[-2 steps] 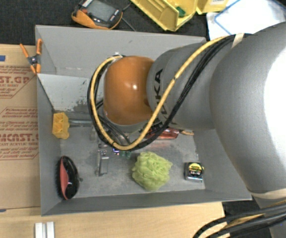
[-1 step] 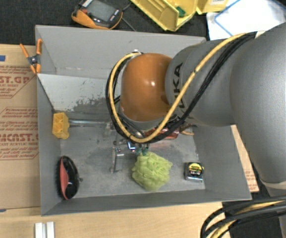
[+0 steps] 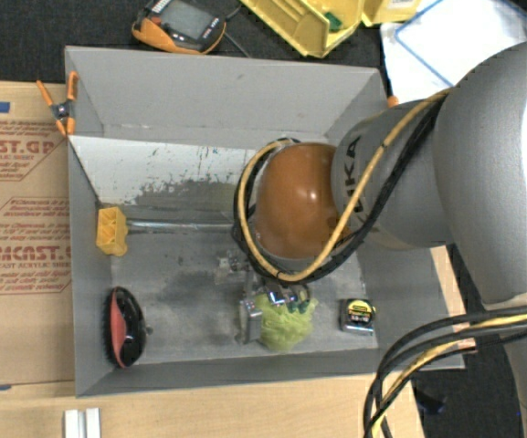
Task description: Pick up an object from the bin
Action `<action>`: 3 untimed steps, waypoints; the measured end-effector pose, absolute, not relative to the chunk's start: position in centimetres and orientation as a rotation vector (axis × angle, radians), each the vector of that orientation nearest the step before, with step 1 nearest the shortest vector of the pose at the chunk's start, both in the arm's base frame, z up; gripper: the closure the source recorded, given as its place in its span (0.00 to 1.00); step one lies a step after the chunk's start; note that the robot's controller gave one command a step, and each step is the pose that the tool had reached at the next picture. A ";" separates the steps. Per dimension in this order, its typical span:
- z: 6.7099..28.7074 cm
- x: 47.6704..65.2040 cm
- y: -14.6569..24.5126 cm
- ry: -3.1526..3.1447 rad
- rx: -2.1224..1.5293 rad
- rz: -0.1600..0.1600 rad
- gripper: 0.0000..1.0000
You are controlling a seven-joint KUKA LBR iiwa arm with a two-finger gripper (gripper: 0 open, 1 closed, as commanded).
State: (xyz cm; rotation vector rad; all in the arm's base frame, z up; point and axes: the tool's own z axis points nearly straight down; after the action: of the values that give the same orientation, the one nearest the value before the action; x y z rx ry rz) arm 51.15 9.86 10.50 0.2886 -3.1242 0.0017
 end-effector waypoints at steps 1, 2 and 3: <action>12.3 49.1 9.9 -3.123 0.418 -0.006 0.00; 11.5 52.0 0.6 -3.143 0.078 -0.002 0.00; 13.9 53.0 1.8 -3.133 0.355 -0.011 1.00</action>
Offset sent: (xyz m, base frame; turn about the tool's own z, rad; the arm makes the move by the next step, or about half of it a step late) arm 0.0081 -0.0891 0.0102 0.1276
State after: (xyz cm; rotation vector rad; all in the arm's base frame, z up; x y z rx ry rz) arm 53.04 1.75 13.86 0.3550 -3.1327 -0.0110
